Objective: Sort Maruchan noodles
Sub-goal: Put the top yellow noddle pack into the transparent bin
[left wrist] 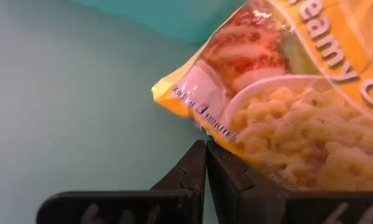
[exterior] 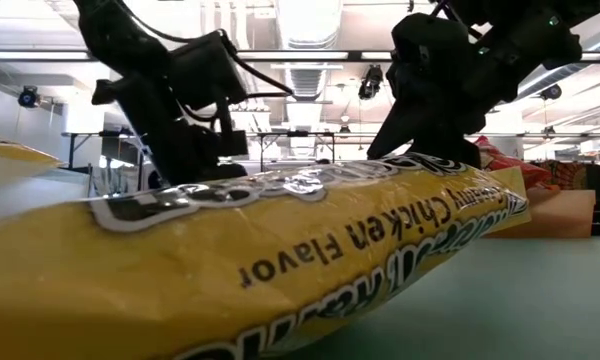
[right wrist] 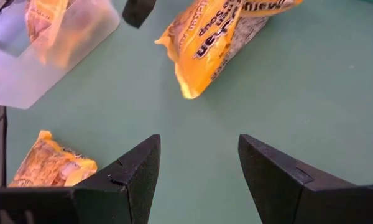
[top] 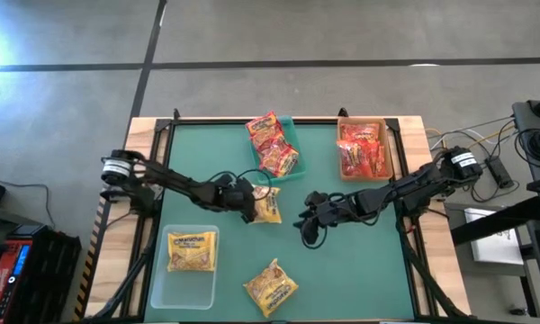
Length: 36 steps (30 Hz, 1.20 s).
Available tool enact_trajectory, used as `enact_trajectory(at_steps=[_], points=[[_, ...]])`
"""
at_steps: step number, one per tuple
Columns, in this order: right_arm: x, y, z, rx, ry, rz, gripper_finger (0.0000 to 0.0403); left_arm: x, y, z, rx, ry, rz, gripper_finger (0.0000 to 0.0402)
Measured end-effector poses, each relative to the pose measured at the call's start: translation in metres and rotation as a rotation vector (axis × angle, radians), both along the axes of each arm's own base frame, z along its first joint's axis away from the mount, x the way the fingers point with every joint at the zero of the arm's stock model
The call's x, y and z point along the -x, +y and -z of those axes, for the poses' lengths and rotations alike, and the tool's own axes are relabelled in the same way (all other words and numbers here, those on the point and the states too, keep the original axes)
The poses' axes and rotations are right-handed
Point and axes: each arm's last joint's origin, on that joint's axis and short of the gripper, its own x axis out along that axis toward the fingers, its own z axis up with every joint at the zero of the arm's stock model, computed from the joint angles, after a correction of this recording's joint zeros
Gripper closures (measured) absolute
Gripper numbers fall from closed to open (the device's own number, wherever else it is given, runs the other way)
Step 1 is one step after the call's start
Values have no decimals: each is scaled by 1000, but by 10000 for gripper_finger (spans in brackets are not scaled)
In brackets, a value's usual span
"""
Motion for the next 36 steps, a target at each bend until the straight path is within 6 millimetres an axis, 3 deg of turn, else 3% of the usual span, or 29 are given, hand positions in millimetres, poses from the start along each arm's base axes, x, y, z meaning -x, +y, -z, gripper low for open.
enact_trajectory(at_steps=[7, 14, 20, 26, 31, 36], points=[[-1, -4, 0, 18, -1, 25, 197, -16, -12, 0, -25, 4, 105, 402], [2, -9, 4, 63, 44, 76, 197, -31, -35, -10, 153, -103, 396, 402], [2, -8, 4, 46, 49, 58, 197, -27, -39, -19, 155, -106, 408, 402], [4, -22, 8, 66, 113, 95, 197, -33, -58, -26, 133, -219, 499, 402], [2, -36, 8, 94, 114, 115, 197, -40, -69, -24, 100, -296, 526, 402], [-2, -40, 5, 90, 68, 103, 197, -46, -67, -12, 40, -313, 472, 402]])
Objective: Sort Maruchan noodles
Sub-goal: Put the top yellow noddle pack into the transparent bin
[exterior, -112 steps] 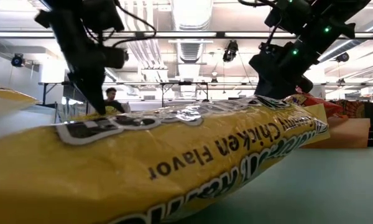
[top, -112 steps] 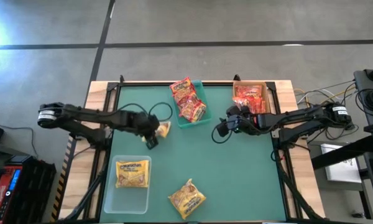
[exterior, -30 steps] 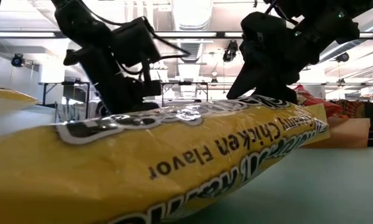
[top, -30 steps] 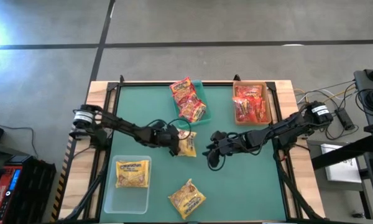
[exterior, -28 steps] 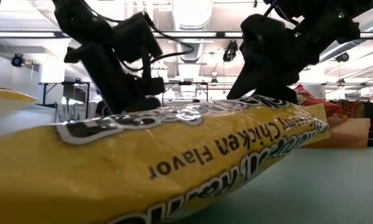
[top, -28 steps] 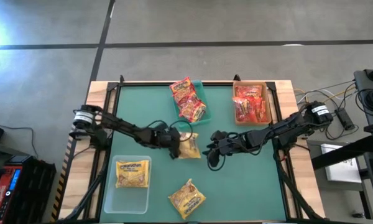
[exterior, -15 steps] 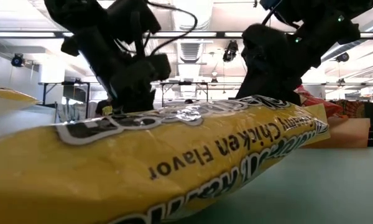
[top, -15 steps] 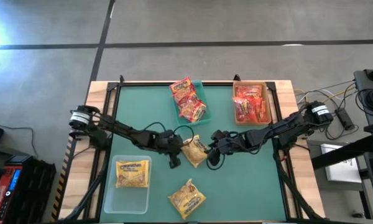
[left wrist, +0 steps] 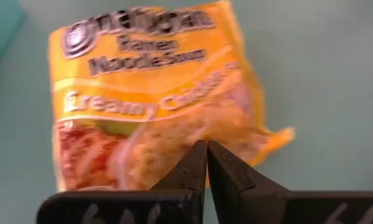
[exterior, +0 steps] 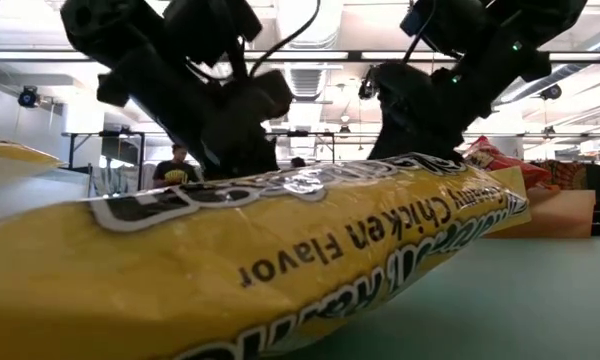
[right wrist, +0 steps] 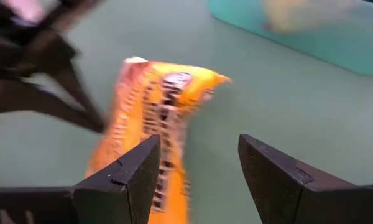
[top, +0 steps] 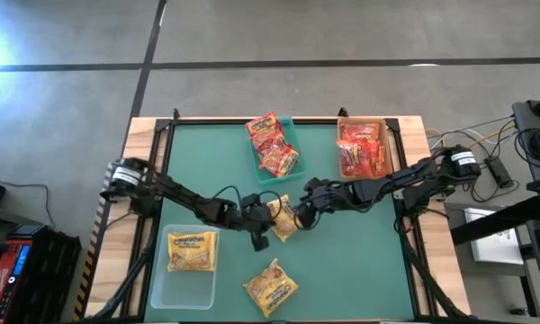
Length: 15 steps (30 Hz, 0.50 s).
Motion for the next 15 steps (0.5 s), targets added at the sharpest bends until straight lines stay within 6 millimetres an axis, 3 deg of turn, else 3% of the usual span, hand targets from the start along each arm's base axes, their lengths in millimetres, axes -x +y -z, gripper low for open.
enact_trajectory(at_steps=[9, 15], points=[[-5, 1, -6, 7, -75, -35, 197, -1, 3, 26, 17, 85, -40, 402], [-6, 1, -7, -12, -91, -34, 197, -2, 5, 30, 20, 84, -50, 402]])
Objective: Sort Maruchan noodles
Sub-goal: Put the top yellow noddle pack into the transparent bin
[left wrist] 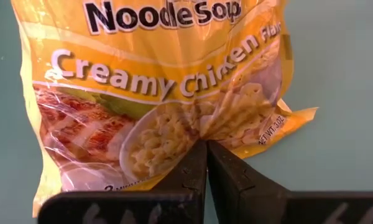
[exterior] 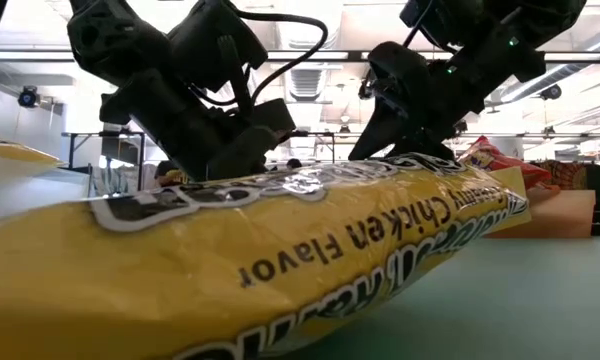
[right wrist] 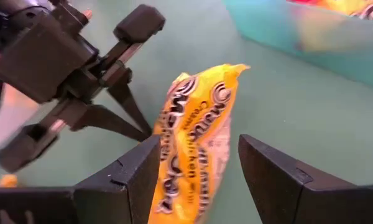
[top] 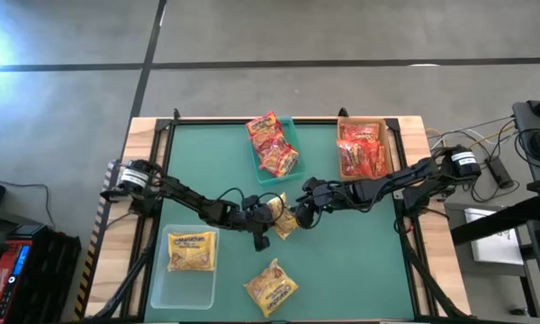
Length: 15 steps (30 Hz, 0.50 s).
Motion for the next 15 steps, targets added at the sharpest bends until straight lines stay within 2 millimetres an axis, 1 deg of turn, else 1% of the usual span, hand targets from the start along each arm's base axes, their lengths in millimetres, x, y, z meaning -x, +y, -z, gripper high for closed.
enact_trajectory(at_steps=[3, 6, 10, 15], points=[[0, -1, 0, -69, 3, -37, 196, 0, 0, 0, -14, -2, 4, 402], [-1, -2, 0, -108, 6, -76, 185, 0, 0, 0, -17, -2, 7, 402], [-1, -5, 0, -108, 6, -64, 156, 0, 0, 0, -18, -1, 7, 402], [-1, -16, 1, -106, 13, -28, 116, 0, 0, 1, -19, 0, 6, 402]])
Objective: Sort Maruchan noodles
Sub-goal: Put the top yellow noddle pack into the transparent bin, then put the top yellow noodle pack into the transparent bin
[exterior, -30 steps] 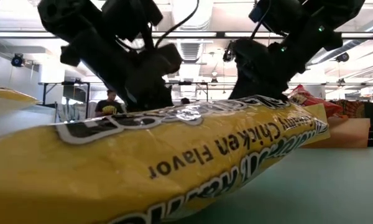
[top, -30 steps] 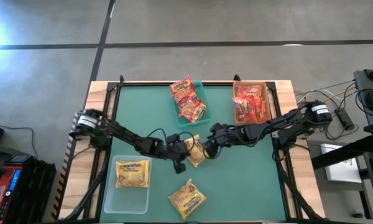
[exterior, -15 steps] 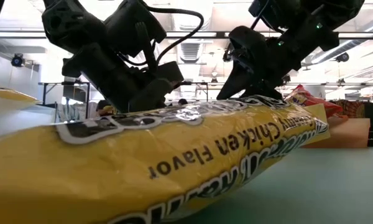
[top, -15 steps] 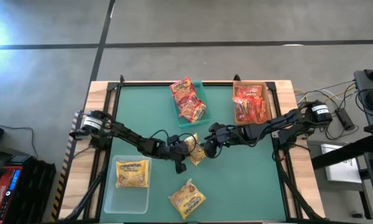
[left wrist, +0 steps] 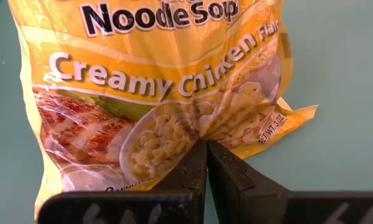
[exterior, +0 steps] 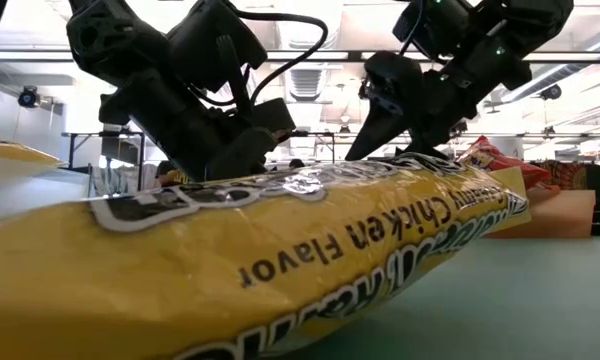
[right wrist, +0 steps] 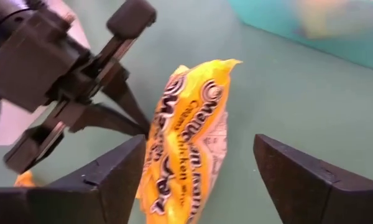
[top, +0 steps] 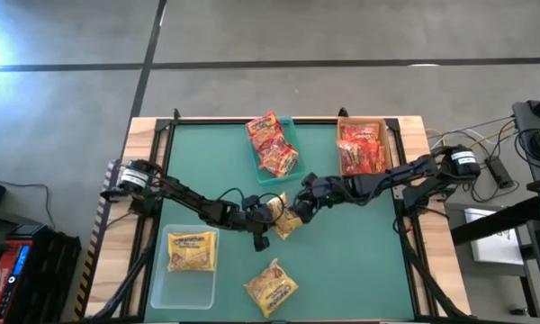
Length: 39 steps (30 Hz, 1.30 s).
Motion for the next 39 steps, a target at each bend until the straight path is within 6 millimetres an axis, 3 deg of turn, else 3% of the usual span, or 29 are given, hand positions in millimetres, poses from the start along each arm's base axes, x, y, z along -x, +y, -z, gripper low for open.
enact_trajectory(at_steps=[6, 14, 24, 39], points=[[0, -5, 0, 8, 0, 11, 95, 0, 0, 0, -1, 0, 0, 402], [-1, -4, 0, 12, -9, 15, 106, 0, 0, 0, -2, 1, -1, 402], [-16, 3, 28, 28, -8, 23, 112, 0, 0, 0, -1, -1, 0, 402], [-36, 9, 43, -45, -5, -77, 125, 0, 0, -1, -4, -5, -3, 402]])
